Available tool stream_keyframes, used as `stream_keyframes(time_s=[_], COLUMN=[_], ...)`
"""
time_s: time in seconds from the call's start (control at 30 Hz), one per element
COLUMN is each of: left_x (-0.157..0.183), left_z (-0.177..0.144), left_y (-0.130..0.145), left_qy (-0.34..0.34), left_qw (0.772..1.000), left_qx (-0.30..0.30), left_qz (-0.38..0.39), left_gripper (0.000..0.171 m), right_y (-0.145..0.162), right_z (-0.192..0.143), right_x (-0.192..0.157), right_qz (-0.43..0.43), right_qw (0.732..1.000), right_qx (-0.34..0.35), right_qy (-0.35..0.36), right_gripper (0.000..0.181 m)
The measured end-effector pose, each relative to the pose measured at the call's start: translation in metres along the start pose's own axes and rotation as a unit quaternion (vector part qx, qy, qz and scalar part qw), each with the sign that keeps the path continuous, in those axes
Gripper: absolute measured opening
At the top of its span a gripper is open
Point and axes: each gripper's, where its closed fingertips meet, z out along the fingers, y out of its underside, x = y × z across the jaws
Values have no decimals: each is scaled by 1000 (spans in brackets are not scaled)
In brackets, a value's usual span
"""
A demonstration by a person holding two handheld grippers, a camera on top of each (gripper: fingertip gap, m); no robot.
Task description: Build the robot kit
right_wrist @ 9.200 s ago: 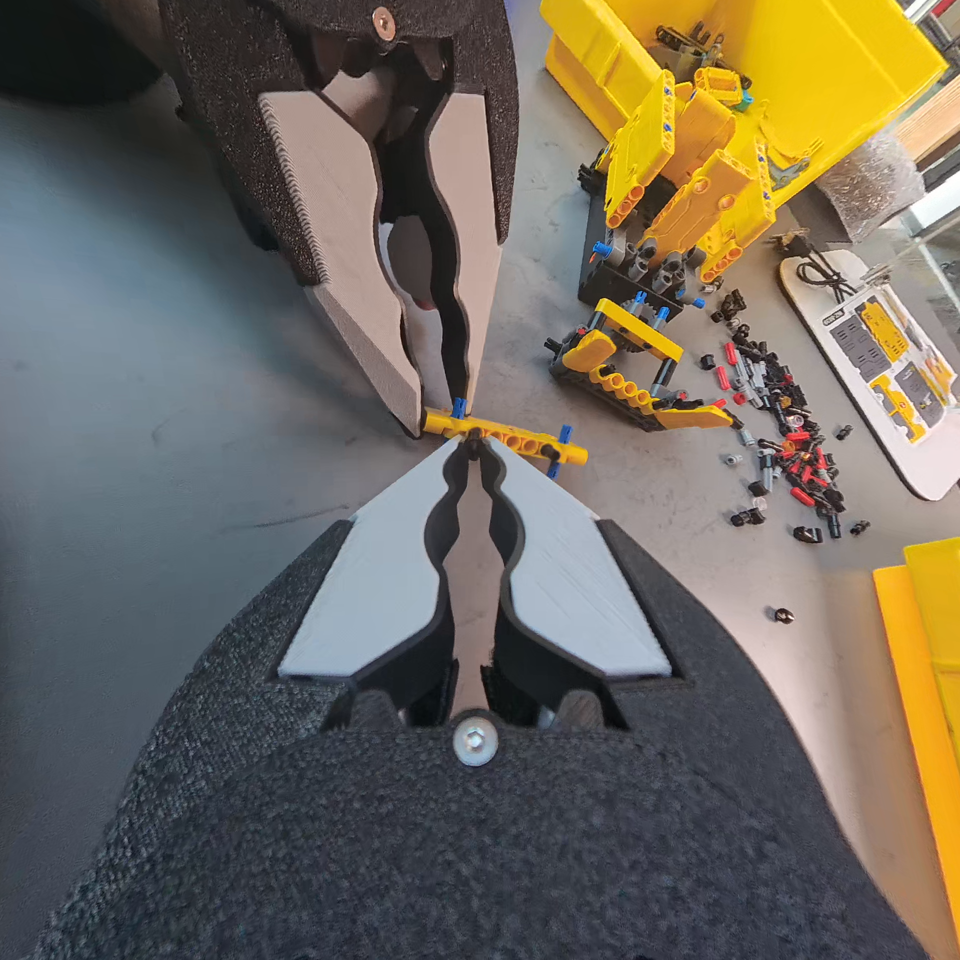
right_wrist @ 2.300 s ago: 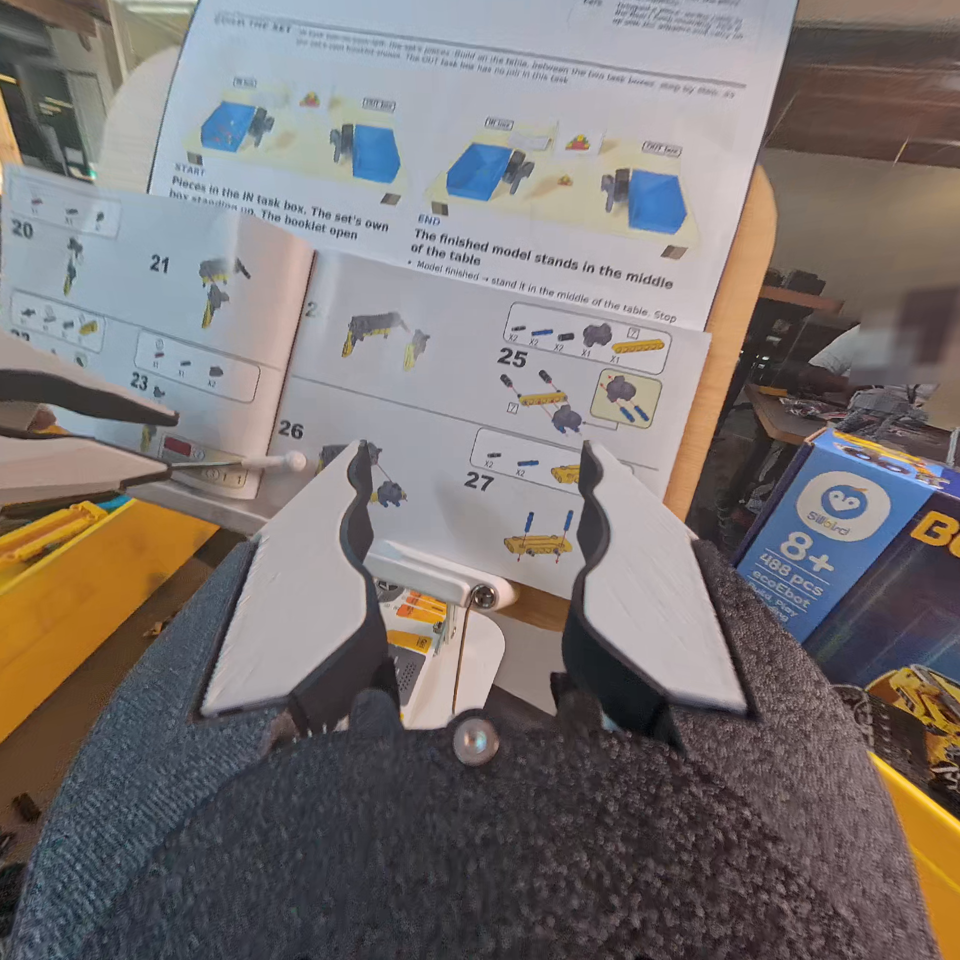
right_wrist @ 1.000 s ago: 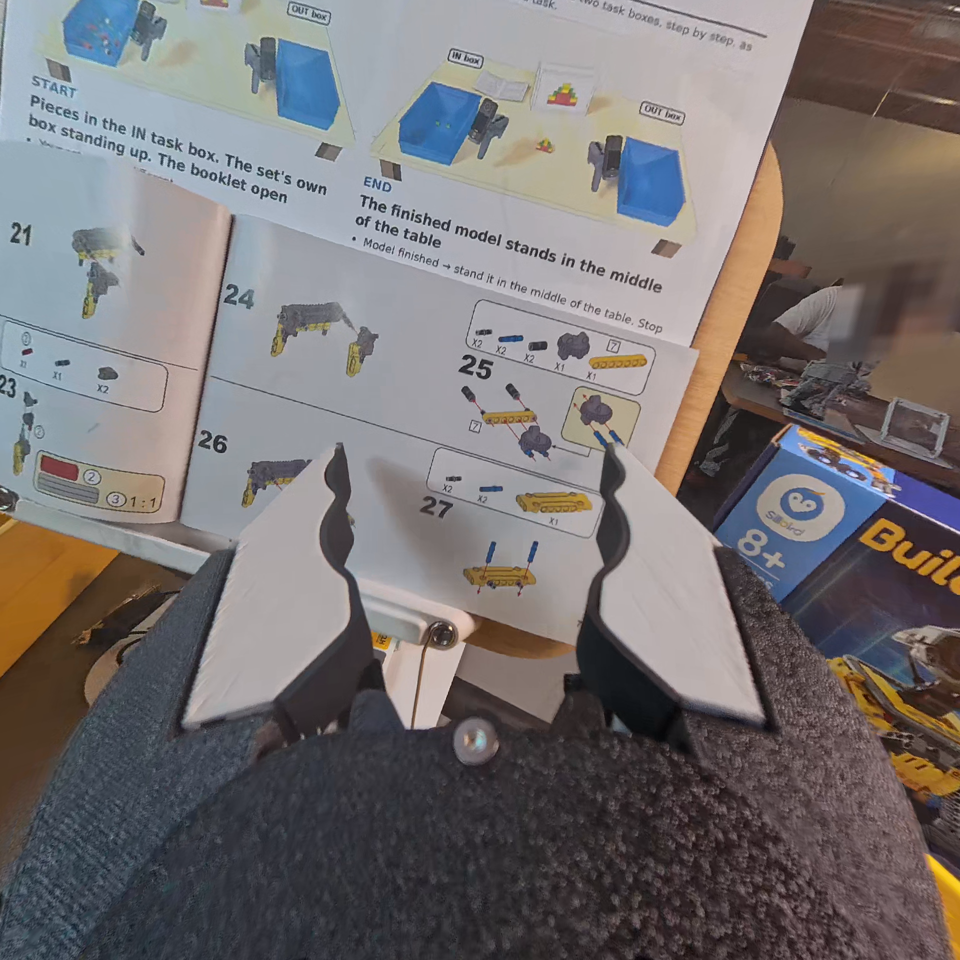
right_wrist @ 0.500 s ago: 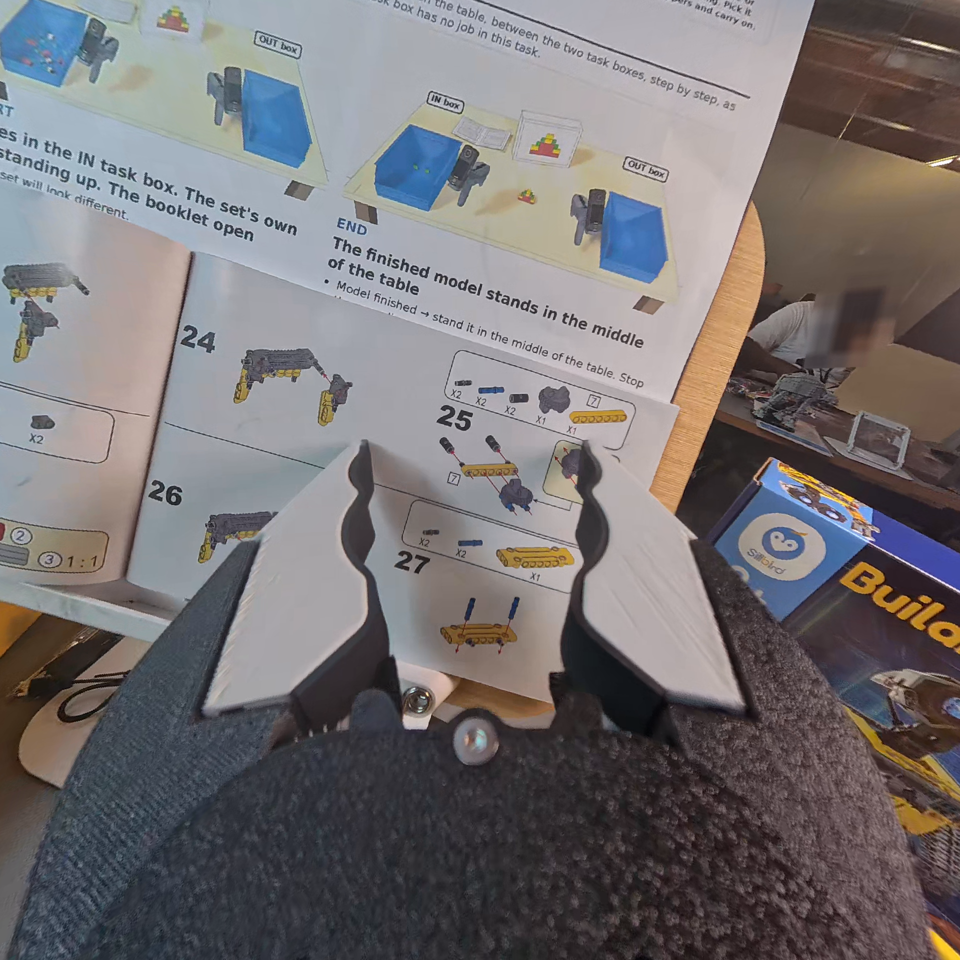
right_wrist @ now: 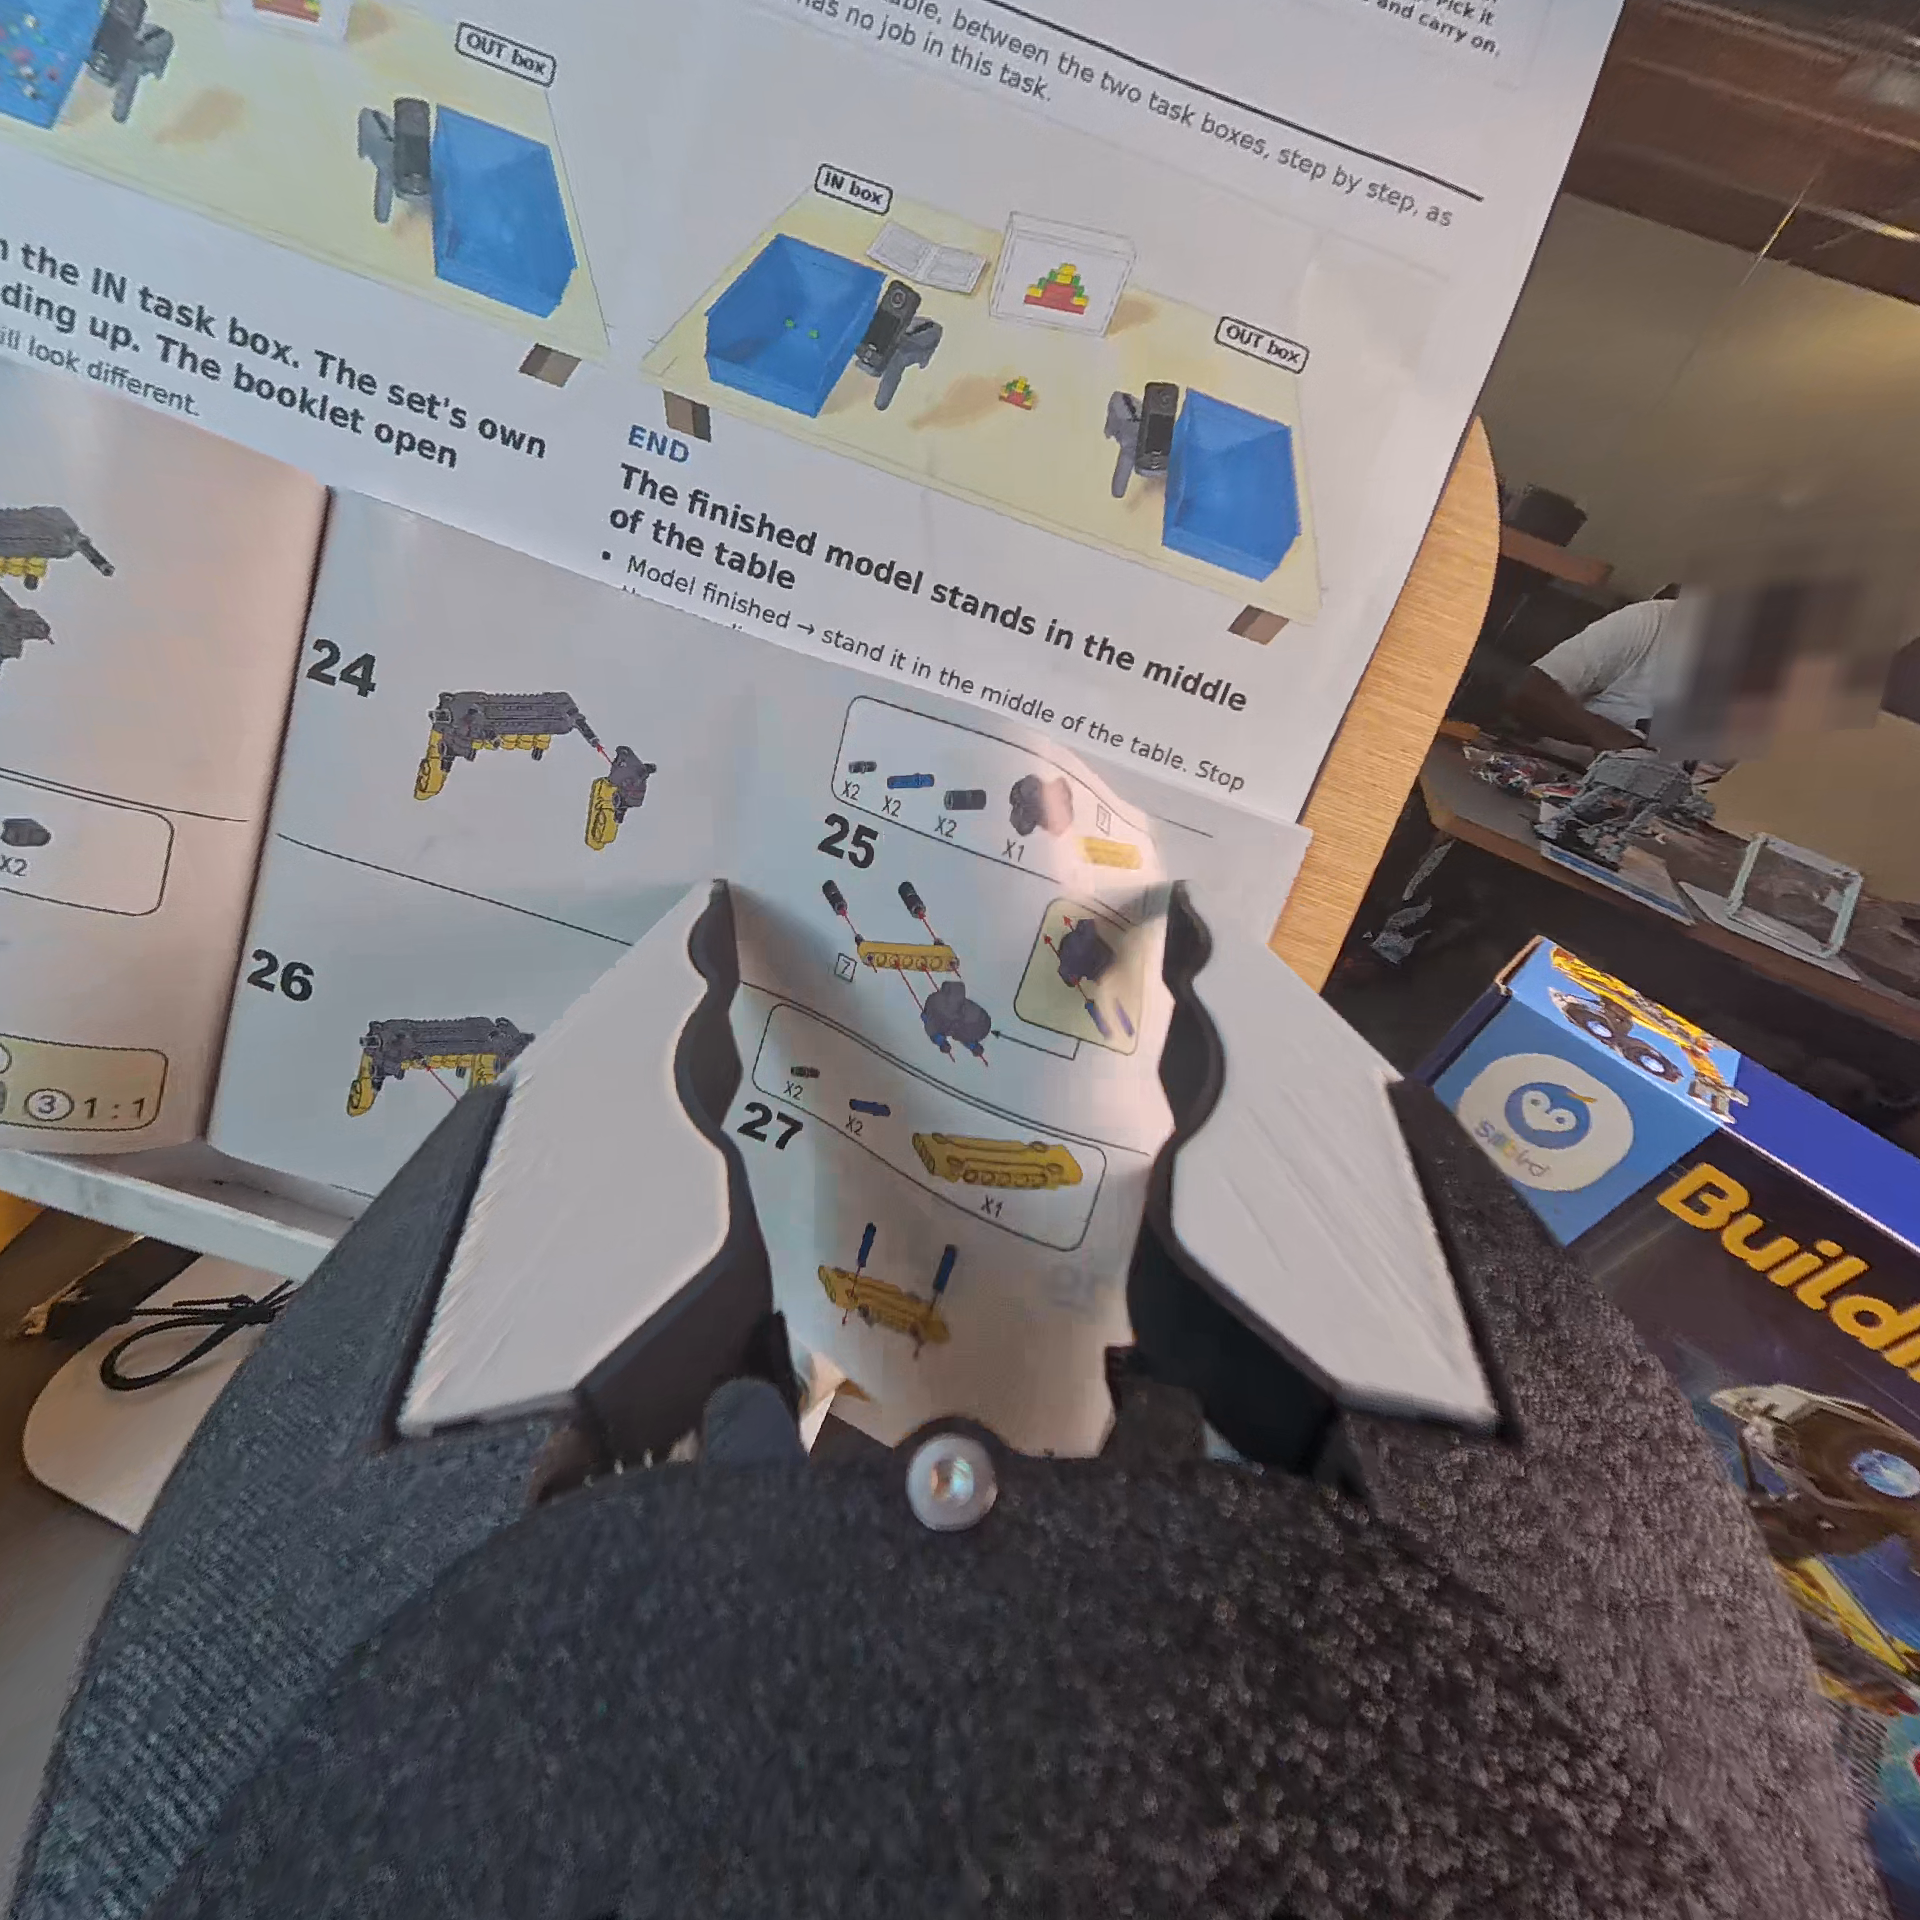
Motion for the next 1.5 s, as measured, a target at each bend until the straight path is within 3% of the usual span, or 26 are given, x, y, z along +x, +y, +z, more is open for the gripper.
stream_keyframes(time_s=[0.13, 0.23, 0.33, 0.5, 0.73, 0.9, 1.03, 1.1, 1.2, 1.33, 1.43, 1.5], left_x=[2, 1, -1, 2, 22, 23, -14, -16, -14, 8, 20, 20], left_z=[0, -2, -4, -7, -3, 5, 22, 25, 19, -6, -32, -40], left_y=[2, 0, -3, -12, -16, -43, -18, -3, -3, -48, -86, -94], left_qy=[1, -2, -2, 10, 37, 26, -76, -71, -63, 42, 155, 201], left_qw=[1000, 1000, 1000, 1000, 999, 996, 995, 995, 995, 997, 969, 952], left_qx=[-2, 1, 6, 22, 23, 66, -13, -42, -44, 66, 149, 157], left_qz=[4, 11, 9, 4, 8, 52, 61, 57, 62, -11, -125, -167], left_gripper=[13, 13, 13, 14, 17, 16, 1, 0, 0, 12, 31, 48], right_y=[2, 1, 7, 40, 10, -5, -10, -13, -18, -20, -13, -8], right_z=[-1, -7, -22, -63, -81, -78, -74, -70, -62, -54, -49, -46], right_x=[-4, -13, -27, -85, -132, -174, -212, -225, -238, -255, -267, -274], right_qz=[-3, -13, -18, 59, 46, 22, -2, -6, 4, -8, -45, -68], right_qw=[1000, 1000, 998, 964, 945, 934, 928, 927, 927, 931, 937, 938], right_qx=[0, 0, -6, -40, 4, 14, 13, 13, 14, 18, 16, 12], right_qy=[-9, -28, -64, -255, -323, -356, -372, -376, -374, -364, -347, -341], right_gripper=[68, 41, 40, 37, 21, 17, 18, 18, 19, 21, 23, 25])
